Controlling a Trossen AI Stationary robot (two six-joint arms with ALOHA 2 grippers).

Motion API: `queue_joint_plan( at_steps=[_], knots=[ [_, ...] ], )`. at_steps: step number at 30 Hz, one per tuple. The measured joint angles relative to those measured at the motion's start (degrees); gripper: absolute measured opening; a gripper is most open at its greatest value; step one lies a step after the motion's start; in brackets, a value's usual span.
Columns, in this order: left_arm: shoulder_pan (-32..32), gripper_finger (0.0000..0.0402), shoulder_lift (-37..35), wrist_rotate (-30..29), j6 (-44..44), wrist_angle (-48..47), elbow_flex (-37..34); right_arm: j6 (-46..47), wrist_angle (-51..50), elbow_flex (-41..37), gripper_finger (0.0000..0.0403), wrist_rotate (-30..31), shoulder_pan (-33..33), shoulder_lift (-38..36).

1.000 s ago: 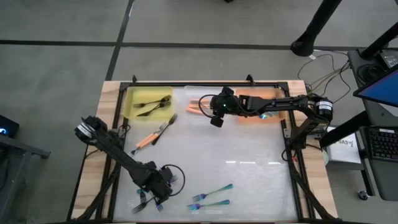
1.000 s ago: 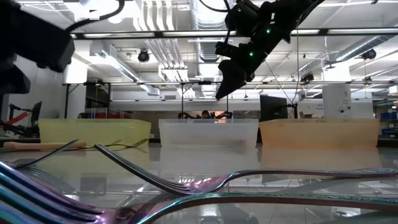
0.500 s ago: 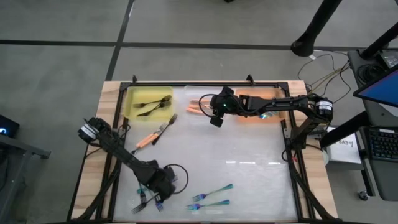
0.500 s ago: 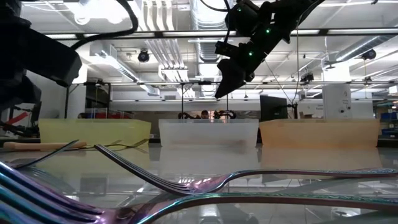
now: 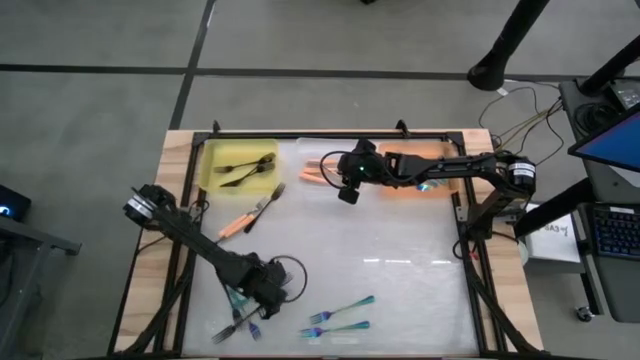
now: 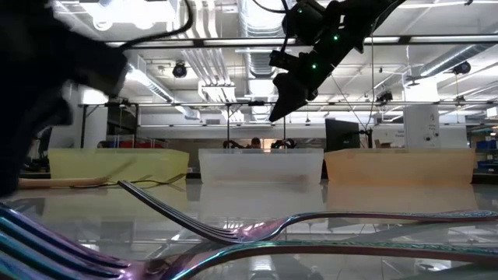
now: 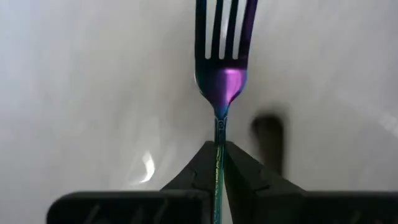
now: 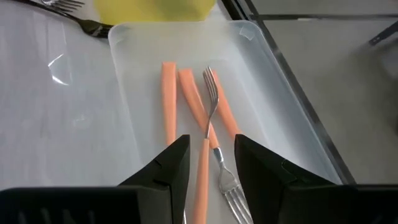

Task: Sort silverware by color (type)
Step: Put the iridescent fork into the orange bin

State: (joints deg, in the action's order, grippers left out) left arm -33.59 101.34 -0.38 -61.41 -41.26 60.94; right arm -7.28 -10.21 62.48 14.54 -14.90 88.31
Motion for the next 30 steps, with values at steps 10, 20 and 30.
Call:
queue_joint_plan(
  at_steps=[10,20,30],
  knots=[
    [3.09,0.0001,-10.82,-19.31,-2.62,-3.53,0.22,-0.88,0.64,1.37,0.0118,-0.55,0.00,-3.86],
    [10.23,0.0000,-15.08,-44.84,1.15,-4.50,0.22,1.68,7.71,0.98,0.0118,-23.88,0.07,-4.22],
    [16.81,0.0000,-14.29,-58.89,1.35,-1.12,0.26,6.24,19.77,0.44,0.0118,-25.51,1.41,-3.51]
  ],
)
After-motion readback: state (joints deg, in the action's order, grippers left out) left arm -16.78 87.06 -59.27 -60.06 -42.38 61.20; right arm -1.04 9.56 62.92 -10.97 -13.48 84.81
